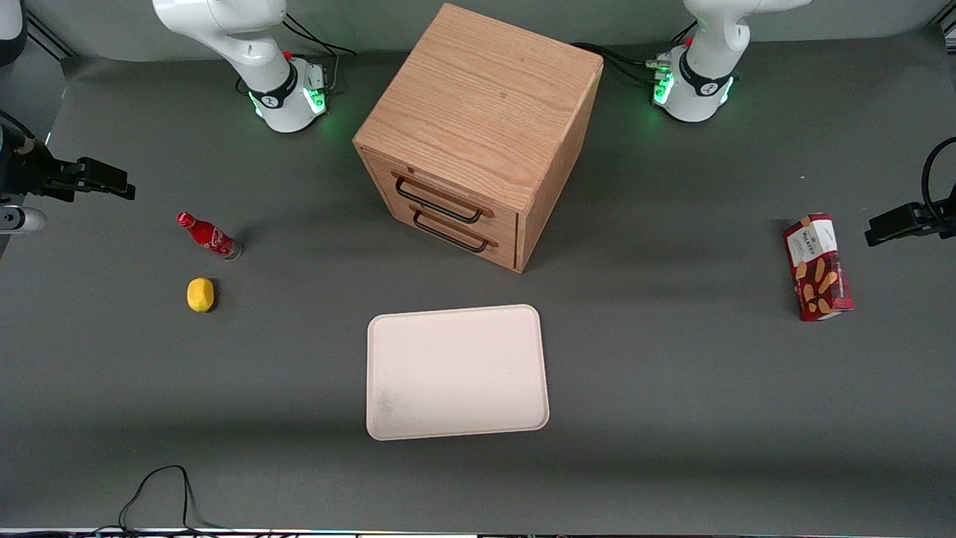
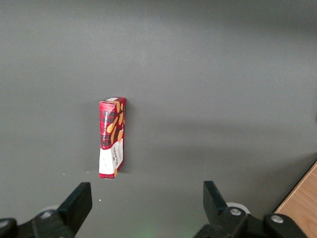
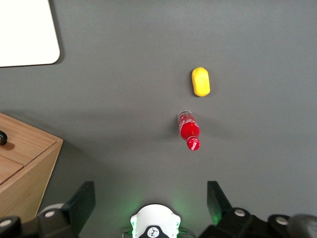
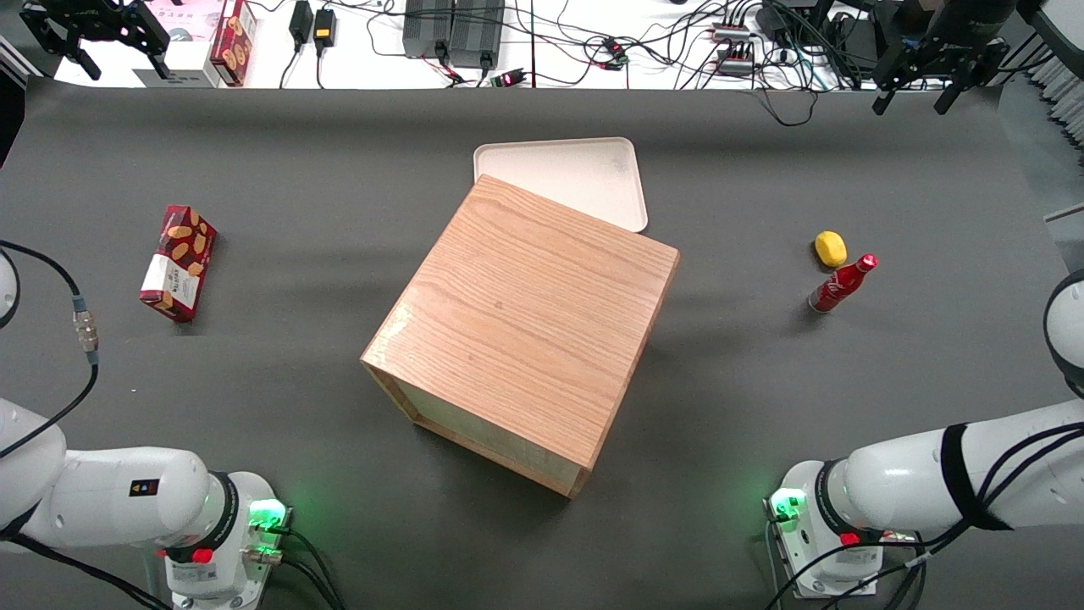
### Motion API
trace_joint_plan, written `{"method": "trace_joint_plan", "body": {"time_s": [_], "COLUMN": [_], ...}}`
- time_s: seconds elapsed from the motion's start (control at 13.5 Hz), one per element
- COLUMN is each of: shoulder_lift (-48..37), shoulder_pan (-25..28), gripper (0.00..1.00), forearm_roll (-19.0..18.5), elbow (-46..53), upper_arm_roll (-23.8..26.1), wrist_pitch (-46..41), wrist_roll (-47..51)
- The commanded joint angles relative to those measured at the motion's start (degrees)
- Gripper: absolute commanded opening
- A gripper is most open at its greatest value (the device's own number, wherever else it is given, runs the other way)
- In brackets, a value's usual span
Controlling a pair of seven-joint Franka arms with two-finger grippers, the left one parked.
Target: Place coke bottle on tray
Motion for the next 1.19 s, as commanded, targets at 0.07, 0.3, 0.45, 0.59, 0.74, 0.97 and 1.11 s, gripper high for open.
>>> {"method": "trace_joint_plan", "body": {"time_s": [0.07, 0.3, 0.45, 0.59, 0.74, 0.97, 1.11], "shoulder_lift": [-0.52, -1.04, -2.97, -7.26, -12.54, -17.73, -21.15], "shoulder_pan": [-0.09, -0.27, -0.27, -0.27, -0.35, -0.53, -0.53], "gripper": [1.00, 1.00, 1.00, 1.00, 1.00, 1.00, 1.00], "forearm_roll": [-1.09, -1.00, -0.83, -0.74, -0.83, -1.53, -4.68], "elbow": [0.75, 0.49, -1.95, -7.74, -14.33, -20.50, -24.98], "upper_arm_roll": [0.18, 0.01, -0.08, -0.25, -0.60, -3.58, -4.29], "wrist_pitch": [-0.36, -0.71, -0.53, 1.30, 3.33, 4.30, 6.31], "wrist_roll": [-0.92, -1.36, -1.45, -1.45, -2.06, -6.19, -8.91]}}
